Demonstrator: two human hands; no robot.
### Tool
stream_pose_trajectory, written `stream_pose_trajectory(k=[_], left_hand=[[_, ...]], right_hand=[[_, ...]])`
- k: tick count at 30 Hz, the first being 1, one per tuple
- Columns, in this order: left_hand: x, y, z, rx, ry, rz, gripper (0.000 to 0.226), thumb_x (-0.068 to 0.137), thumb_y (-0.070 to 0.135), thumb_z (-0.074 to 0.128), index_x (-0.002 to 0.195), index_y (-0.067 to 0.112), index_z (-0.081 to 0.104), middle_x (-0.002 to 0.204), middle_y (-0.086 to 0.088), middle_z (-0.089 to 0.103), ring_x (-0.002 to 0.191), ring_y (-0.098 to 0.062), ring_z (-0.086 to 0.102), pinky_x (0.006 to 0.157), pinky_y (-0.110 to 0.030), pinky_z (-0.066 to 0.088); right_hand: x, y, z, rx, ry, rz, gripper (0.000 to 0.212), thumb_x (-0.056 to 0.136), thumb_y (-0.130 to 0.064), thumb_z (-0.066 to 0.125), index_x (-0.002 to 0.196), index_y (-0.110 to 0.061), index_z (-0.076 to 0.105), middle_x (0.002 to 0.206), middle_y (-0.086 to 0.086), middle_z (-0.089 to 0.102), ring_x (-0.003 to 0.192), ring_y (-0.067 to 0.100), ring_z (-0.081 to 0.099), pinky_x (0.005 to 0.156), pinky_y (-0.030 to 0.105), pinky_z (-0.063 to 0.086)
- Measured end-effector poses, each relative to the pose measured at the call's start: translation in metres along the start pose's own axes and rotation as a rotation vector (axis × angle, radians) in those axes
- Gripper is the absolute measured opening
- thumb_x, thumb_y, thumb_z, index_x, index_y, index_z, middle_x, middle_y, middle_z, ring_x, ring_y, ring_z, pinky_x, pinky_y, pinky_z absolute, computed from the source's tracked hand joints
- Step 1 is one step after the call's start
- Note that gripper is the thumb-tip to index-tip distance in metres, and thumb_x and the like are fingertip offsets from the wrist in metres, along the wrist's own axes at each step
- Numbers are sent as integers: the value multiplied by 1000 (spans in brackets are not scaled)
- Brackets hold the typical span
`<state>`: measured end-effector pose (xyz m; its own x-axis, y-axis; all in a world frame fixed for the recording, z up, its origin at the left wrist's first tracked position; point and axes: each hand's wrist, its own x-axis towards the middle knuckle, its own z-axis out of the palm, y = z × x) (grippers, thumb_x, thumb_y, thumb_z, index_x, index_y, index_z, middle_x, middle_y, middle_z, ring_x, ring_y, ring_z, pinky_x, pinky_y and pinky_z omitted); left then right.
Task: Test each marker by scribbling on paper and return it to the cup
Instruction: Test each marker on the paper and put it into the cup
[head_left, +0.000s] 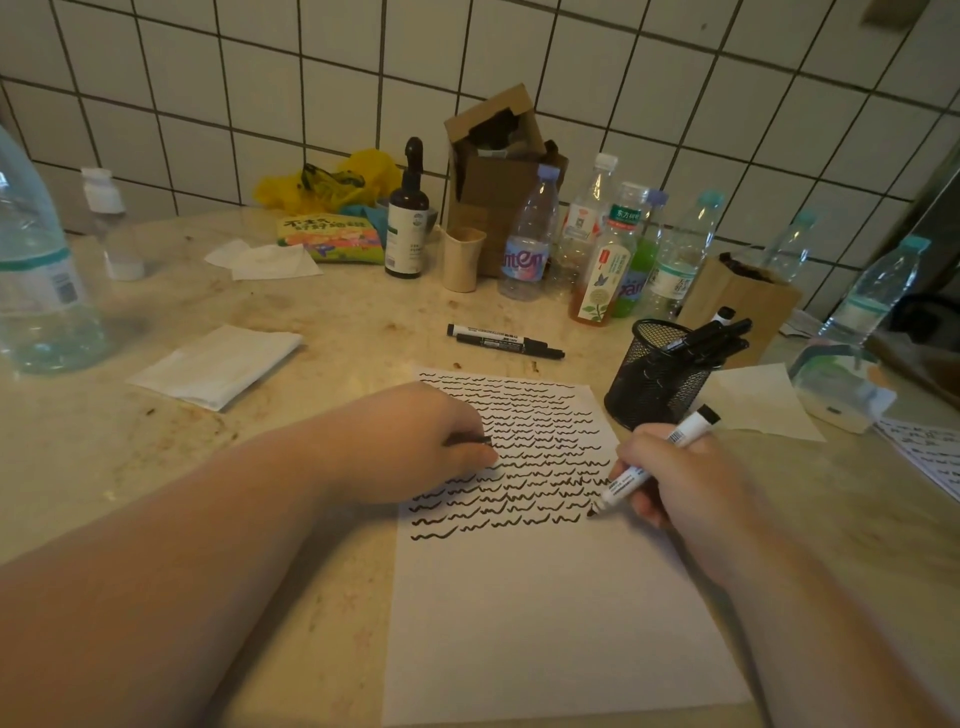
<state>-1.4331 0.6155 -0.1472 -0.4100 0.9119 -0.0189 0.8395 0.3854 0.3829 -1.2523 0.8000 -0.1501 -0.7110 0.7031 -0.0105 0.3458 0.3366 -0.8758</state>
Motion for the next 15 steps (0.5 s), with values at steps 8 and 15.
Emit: stream_pose_trajectory(k=[8, 15], left_hand=[[1, 0, 1, 1, 13, 5, 32, 96, 57, 51, 99, 30, 68, 87, 11, 67, 79, -6, 61, 73, -31, 54], [0, 1, 1, -6, 19, 7, 31, 97, 55, 51, 97, 29, 68, 85, 10, 67, 77, -7, 60, 70, -30, 52]], right_hand=[[0, -1, 4, -85, 9, 23, 32, 91, -18, 57, 63, -8, 69, 47, 7, 54, 49, 17, 49, 53, 33, 40], [0, -3, 1, -143, 75, 27, 30, 91, -20, 56, 68, -3, 67, 43, 1, 51, 50, 15, 48, 54, 32, 39]])
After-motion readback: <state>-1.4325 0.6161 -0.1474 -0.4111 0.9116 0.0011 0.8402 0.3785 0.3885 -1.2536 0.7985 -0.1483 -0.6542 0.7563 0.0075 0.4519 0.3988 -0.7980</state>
